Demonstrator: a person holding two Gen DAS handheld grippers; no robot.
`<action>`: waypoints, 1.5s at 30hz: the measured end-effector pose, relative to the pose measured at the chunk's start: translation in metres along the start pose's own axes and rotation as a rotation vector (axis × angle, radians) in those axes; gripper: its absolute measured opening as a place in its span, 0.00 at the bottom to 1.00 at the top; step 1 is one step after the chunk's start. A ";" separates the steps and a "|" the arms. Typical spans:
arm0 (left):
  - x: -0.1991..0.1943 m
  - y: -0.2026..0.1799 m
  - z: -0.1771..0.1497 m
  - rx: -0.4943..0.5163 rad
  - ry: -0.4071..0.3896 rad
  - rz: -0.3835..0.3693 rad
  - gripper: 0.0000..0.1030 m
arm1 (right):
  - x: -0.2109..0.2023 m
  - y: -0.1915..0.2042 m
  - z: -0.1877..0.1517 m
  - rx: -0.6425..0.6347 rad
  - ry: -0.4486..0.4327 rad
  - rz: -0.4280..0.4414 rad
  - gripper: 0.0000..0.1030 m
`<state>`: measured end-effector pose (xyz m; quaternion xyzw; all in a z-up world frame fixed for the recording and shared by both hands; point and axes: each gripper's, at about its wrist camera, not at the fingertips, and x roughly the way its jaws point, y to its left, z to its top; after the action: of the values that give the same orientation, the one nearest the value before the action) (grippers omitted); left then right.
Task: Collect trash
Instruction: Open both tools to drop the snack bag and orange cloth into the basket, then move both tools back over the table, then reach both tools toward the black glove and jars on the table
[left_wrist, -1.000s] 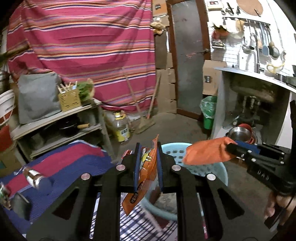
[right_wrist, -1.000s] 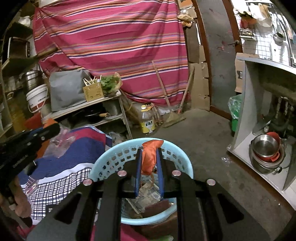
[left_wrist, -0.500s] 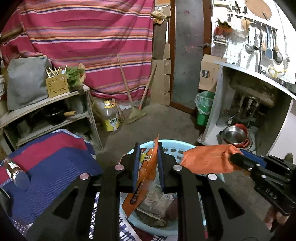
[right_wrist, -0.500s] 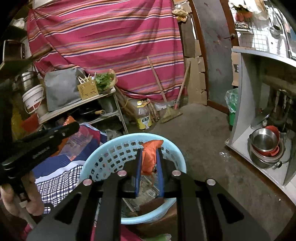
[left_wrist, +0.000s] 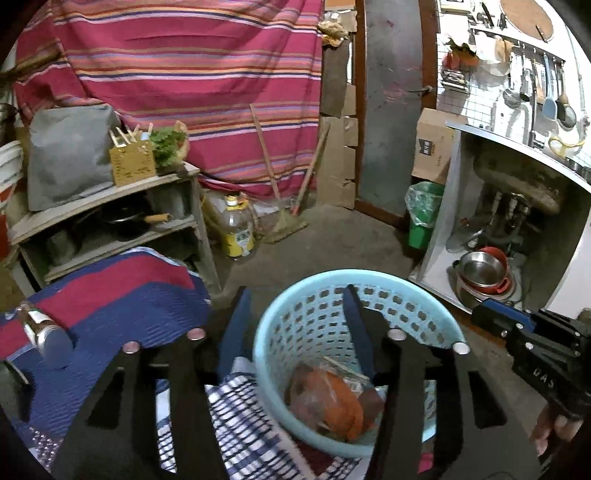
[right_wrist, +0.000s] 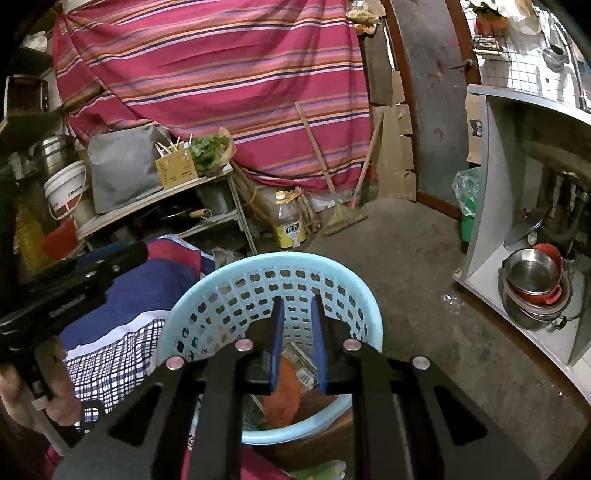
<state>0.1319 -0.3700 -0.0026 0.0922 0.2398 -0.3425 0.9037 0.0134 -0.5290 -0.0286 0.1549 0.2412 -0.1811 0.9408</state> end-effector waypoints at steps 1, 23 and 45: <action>-0.003 0.002 -0.001 -0.001 -0.005 0.011 0.61 | 0.001 0.001 0.000 0.000 0.002 0.001 0.15; -0.152 0.162 -0.051 -0.092 -0.075 0.443 0.95 | -0.022 0.124 -0.003 -0.122 -0.071 0.087 0.77; -0.201 0.325 -0.109 -0.261 -0.011 0.714 0.95 | 0.023 0.306 -0.059 -0.308 0.056 0.251 0.84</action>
<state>0.1769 0.0248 0.0034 0.0521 0.2294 0.0272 0.9715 0.1359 -0.2412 -0.0269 0.0429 0.2711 -0.0189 0.9614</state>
